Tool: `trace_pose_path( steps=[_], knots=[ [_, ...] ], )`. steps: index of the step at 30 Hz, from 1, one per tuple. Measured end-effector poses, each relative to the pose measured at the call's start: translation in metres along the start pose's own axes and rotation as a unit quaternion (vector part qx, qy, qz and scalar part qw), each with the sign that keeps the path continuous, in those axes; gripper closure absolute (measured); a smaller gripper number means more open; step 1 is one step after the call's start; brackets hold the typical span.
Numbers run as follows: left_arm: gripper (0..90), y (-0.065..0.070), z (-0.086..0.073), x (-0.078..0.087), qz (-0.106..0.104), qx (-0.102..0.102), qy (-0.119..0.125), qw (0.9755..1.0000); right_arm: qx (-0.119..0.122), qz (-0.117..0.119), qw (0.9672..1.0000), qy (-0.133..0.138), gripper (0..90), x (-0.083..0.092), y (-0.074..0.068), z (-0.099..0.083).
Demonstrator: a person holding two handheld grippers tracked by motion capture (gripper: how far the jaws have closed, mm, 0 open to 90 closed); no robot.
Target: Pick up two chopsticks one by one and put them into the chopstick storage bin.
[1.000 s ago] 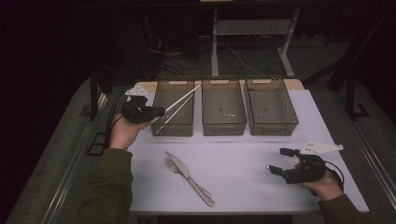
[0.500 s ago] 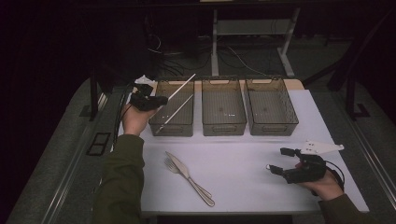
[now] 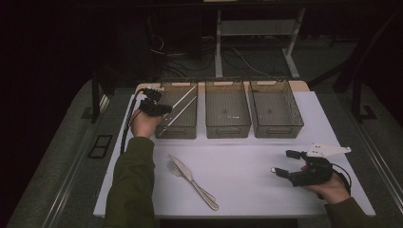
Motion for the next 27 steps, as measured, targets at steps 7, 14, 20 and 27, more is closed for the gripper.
trace_pose_path(
  steps=[7, 14, 20, 27],
  knots=[
    [83.4, 0.003, -0.005, -0.008, -0.002, -0.001, -0.020, 0.9998, 0.000, 0.000, 1.0000, 0.000, 13.8, 0.000, 0.000, 0.000],
    [82.5, 0.005, -0.005, -0.009, -0.013, 0.005, -0.018, 0.9997, 0.001, 0.000, 1.0000, 0.000, 13.8, 0.000, 0.000, 0.000],
    [78.0, 0.003, -0.002, -0.004, -0.012, 0.014, 0.001, 0.9998, 0.002, 0.000, 1.0000, 0.000, 13.8, 0.000, 0.000, 0.000],
    [72.3, 0.005, 0.003, 0.006, -0.024, 0.011, 0.020, 0.9995, 0.001, 0.001, 1.0000, 0.000, 13.8, 0.000, -0.001, 0.001]
  ],
)
Point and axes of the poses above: each handheld gripper's, and its own axes: x roughly backward along the jaws, z roughly out of its top, y roughly to its right, the point moved 6 cm from there along -x, roughly forward along the jaws, and after that the axes turned 3 degrees about -x, right-handed, at the moved point
